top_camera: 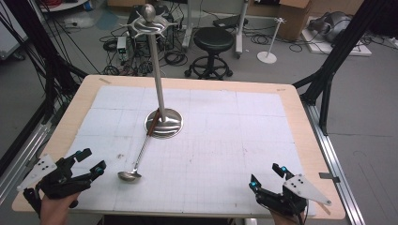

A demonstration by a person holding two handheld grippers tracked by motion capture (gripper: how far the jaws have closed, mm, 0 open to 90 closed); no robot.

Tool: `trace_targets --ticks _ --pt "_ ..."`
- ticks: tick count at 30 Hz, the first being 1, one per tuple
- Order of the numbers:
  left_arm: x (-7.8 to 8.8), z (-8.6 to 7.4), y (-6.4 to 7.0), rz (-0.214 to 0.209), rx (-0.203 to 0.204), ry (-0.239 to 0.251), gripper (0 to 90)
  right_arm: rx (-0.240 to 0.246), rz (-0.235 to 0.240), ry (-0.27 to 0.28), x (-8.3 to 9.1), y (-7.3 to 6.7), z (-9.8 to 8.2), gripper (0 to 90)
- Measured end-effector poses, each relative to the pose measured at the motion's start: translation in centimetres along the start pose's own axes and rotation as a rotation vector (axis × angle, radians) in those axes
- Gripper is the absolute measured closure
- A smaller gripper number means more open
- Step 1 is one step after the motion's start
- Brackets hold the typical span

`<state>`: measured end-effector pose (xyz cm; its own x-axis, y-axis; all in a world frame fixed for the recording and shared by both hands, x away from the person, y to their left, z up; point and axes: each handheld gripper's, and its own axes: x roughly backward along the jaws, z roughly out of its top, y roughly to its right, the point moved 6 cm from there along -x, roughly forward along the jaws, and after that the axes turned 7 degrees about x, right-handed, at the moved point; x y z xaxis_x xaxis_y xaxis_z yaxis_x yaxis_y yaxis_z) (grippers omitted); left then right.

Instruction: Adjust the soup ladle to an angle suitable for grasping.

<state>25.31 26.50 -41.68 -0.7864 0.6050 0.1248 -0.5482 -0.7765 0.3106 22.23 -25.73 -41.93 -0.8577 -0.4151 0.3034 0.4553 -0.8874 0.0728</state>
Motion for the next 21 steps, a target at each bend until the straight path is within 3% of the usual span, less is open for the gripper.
trace_targets --ticks 8,21 --pt "0.08 -0.10 -0.31 0.012 0.015 -0.003 22.5 -0.003 0.011 0.004 -0.01 -0.25 0.17 16.2" --pt "0.01 -0.25 0.11 -0.001 0.009 -0.012 22.8 -0.017 0.014 0.010 -0.17 -0.67 0.50 16.3"
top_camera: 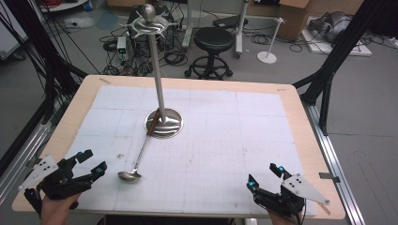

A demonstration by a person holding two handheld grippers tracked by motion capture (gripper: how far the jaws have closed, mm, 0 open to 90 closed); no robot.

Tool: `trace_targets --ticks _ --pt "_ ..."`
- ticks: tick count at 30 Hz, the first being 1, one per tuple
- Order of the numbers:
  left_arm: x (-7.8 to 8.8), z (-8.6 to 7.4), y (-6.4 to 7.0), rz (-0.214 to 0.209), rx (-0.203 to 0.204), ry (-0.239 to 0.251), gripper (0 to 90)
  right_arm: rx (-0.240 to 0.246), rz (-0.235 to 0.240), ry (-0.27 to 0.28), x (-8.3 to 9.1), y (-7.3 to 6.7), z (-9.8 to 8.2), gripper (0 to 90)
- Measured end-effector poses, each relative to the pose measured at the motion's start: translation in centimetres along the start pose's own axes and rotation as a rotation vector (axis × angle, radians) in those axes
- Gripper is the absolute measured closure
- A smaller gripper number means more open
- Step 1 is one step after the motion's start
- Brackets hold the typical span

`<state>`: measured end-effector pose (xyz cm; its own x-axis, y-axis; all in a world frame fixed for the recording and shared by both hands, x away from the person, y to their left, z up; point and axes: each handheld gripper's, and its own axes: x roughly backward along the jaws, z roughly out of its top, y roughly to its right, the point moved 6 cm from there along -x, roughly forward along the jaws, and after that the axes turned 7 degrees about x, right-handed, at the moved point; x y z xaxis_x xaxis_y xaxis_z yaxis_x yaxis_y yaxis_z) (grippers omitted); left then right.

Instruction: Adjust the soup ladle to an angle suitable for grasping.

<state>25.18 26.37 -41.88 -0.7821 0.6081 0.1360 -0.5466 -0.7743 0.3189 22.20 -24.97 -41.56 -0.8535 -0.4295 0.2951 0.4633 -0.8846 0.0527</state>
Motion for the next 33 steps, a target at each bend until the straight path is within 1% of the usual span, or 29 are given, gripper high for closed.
trace_targets --ticks 2,6,9,11,15,17,18,20,21,23,25,29,31,33 --pt "0.0 0.0 -0.1 0.006 0.007 0.004 22.8 -0.003 -0.004 0.001 -0.1 0.1 0.0 16.3" --pt "0.2 0.1 -0.1 0.019 0.006 -0.001 22.8 -0.009 -0.003 -0.003 -0.2 0.1 0.0 16.3" --pt "-0.1 0.4 0.4 0.034 -0.009 -0.007 22.8 -0.003 -0.001 0.000 -0.2 0.0 0.0 16.3" --pt "-0.7 0.8 0.8 0.037 -0.003 -0.031 22.6 -0.001 -0.001 -0.006 -0.2 -0.1 0.0 16.3" --pt "-2.3 1.4 1.7 0.016 0.017 -0.072 21.2 -0.005 -0.001 -0.004 -0.2 0.0 0.0 16.3" --pt "-3.2 1.7 2.3 0.003 -0.001 -0.097 21.2 -0.007 -0.002 -0.001 -0.1 0.0 0.0 16.3" --pt "-3.7 1.8 2.6 -0.009 -0.010 -0.102 19.6 -0.013 -0.005 -0.004 -0.1 0.1 0.0 16.3" --pt "-4.5 2.0 3.0 -0.023 -0.023 -0.113 19.3 -0.012 -0.004 -0.003 -0.1 0.1 0.0 16.3" --pt "-4.8 2.1 3.1 -0.021 -0.032 -0.125 19.3 -0.013 -0.002 -0.004 -0.1 0.1 0.0 16.3" --pt "-5.5 2.1 3.2 -0.017 -0.038 -0.147 19.4 -0.008 -0.001 -0.001 -0.2 0.1 0.0 16.3" --pt "-6.1 2.1 3.3 -0.023 -0.037 -0.165 19.6 0.002 0.003 -0.007 -0.3 0.0 0.0 16.3" --pt "-6.9 1.6 3.5 -0.037 -0.036 -0.202 21.5 -0.002 0.009 -0.007 -0.3 -0.2 0.1 16.3" --pt "-7.3 1.6 3.7 -0.037 -0.032 -0.204 21.5 0.001 0.008 0.001 -0.2 -0.2 0.1 16.3" --pt "-7.7 1.7 3.8 -0.036 -0.027 -0.209 21.5 -0.001 0.006 -0.004 -0.1 -0.2 0.0 16.3"
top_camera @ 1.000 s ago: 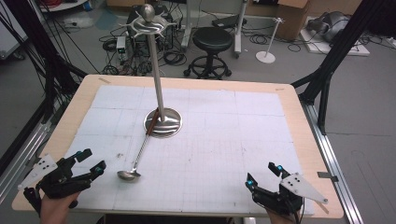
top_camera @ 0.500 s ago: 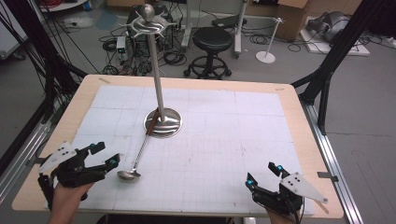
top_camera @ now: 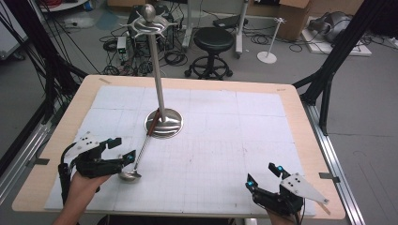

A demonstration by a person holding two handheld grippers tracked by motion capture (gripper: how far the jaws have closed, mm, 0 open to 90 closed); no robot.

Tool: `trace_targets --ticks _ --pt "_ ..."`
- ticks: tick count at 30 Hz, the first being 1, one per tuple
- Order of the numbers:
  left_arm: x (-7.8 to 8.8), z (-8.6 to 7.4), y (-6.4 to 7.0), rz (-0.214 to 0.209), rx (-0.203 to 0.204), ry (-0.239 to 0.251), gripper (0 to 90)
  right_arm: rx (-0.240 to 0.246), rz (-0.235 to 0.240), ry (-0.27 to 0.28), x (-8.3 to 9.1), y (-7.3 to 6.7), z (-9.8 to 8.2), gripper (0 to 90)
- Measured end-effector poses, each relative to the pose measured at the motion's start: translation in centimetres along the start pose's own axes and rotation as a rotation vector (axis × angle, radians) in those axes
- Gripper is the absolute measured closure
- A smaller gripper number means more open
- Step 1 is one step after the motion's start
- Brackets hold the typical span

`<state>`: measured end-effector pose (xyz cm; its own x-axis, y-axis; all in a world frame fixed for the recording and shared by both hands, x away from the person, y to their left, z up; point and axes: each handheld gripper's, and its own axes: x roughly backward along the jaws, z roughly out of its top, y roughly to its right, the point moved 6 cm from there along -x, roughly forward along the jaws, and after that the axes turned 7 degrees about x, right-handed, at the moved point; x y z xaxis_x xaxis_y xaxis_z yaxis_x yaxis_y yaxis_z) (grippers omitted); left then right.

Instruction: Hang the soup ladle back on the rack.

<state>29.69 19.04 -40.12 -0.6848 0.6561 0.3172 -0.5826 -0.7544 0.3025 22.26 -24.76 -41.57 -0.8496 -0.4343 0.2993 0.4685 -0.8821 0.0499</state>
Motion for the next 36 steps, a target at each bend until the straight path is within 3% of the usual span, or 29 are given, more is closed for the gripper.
trace_targets --ticks 8,14,21,28,36 --pt "-1.3 0.7 -0.5 0.030 0.027 -0.066 21.5 -0.005 -0.012 0.004 0.2 0.2 0.0 16.3" --pt "-2.5 0.3 -1.4 0.071 0.050 -0.133 21.7 -0.009 -0.014 0.010 0.3 0.2 0.1 16.3" --pt "-4.4 -0.8 -2.4 0.134 0.050 -0.258 31.4 0.006 0.003 -0.005 -0.3 0.0 0.1 16.3" --pt "-6.3 -1.7 -3.3 0.176 0.078 -0.364 37.9 0.007 0.002 -0.001 -0.2 0.1 0.2 16.4" --pt "-7.0 -2.4 -4.1 0.197 0.097 -0.419 42.3 0.011 0.001 -0.003 -0.1 0.1 0.1 16.4"
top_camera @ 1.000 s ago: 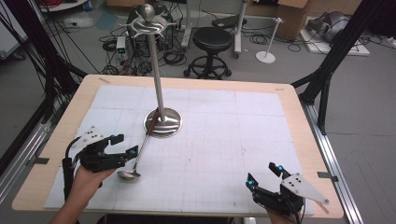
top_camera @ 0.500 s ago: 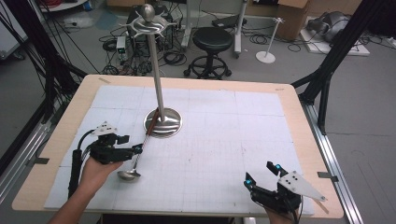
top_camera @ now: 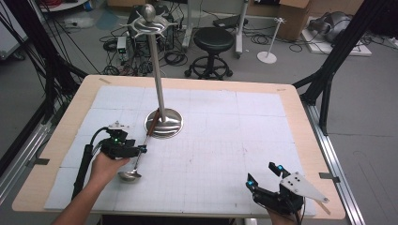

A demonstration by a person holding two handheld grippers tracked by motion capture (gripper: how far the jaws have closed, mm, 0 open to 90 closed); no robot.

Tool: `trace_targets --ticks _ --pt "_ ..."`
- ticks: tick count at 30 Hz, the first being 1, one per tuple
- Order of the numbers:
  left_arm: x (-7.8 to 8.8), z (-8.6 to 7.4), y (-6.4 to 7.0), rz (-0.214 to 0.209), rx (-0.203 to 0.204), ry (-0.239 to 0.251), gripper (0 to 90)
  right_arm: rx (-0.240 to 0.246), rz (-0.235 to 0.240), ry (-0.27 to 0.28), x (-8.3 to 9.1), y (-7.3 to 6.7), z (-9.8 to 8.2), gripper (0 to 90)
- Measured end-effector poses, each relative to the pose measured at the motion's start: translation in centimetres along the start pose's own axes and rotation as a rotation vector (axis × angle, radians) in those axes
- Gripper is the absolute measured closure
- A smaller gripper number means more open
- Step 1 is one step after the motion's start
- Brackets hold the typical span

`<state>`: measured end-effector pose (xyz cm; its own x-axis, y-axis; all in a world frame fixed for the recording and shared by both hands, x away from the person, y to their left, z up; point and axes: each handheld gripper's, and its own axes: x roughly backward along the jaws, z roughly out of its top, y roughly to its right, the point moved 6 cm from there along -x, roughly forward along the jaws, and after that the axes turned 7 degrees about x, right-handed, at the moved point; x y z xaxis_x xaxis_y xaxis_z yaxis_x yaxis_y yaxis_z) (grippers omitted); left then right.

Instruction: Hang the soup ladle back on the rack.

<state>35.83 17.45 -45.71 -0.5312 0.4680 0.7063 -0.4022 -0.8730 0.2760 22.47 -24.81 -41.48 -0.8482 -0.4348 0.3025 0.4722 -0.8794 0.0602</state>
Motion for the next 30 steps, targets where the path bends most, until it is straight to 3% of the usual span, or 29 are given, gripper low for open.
trace_targets --ticks 16,30 --pt "-1.4 -0.5 0.2 -0.004 -0.007 -0.060 56.0 0.003 0.000 -0.006 0.0 0.0 -0.1 16.4" --pt "-2.0 -0.6 0.6 0.059 -0.036 -0.114 71.9 -0.008 -0.009 -0.006 0.1 0.2 -0.1 16.4"
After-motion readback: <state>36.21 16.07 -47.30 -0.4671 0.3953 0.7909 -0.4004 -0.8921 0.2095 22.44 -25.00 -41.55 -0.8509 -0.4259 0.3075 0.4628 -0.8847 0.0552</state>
